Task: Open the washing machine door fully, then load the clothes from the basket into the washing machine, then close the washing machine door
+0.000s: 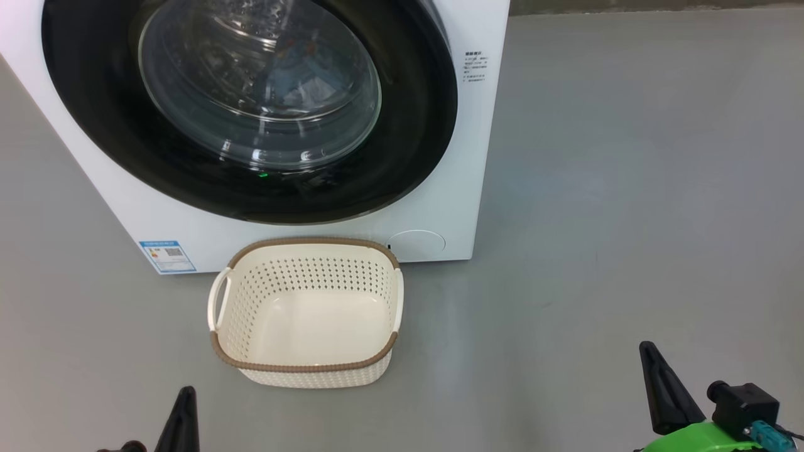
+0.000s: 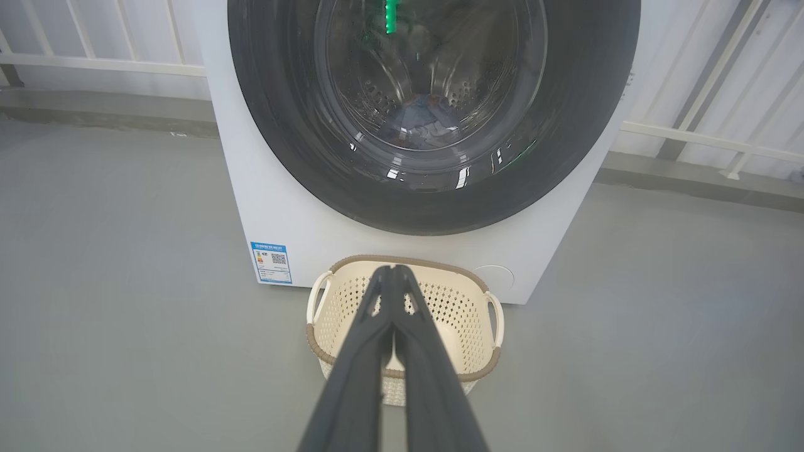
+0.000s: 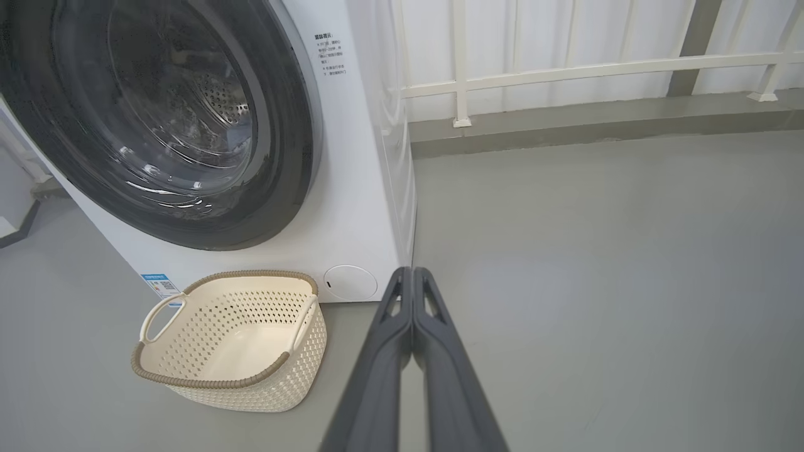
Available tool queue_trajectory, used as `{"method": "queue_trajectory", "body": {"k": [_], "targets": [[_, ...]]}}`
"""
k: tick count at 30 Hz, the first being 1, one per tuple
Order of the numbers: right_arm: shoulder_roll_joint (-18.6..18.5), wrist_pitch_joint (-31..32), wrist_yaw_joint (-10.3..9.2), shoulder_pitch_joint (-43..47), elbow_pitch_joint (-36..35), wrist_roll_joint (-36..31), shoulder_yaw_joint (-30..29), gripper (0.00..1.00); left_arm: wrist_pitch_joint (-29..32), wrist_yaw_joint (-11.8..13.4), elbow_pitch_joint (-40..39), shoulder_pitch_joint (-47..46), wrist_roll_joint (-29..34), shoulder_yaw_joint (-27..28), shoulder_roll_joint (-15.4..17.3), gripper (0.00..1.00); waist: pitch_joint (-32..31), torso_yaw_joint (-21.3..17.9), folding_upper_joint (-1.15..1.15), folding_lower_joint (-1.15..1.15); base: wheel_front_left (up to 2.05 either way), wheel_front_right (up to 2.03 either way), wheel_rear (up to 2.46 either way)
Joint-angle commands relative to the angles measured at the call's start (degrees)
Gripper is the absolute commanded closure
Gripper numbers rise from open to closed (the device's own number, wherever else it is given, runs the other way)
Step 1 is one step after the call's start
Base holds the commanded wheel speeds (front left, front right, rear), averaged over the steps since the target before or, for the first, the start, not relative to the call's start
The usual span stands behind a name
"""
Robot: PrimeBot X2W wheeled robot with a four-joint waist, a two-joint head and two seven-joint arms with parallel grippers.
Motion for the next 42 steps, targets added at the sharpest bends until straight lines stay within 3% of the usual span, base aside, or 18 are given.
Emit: {"method": "queue_trajectory", "body": {"k": [1, 6, 42], "targets": [[-0.36, 0.32, -0.02, -0.50, -1.25, 2.43, -0.20, 1.00, 0.58, -0.22, -1.04, -0.78, -1.76, 0.41, 0.57, 1.00, -0.10, -0.06, 0.00, 0.12, 0.00, 0.00, 0.00], [-0.39, 1.06, -0.03, -0.70, -1.23, 5.87, -0.07, 1.00, 1.37, -0.38, -0.77, -1.24, -5.09, 0.54, 0.63, 1.00, -0.06, -0.20, 0.00, 0.00, 0.00, 0.00, 0.00], [-0.55, 6.90, -0.14, -2.47, -0.79, 29.77, 0.12, 1.00, 7.23, -1.48, 1.24, -4.70, -28.28, 1.72, 1.07, 1.00, -0.57, -1.14, 0.00, -0.01, 0.00, 0.00, 0.00]]}}
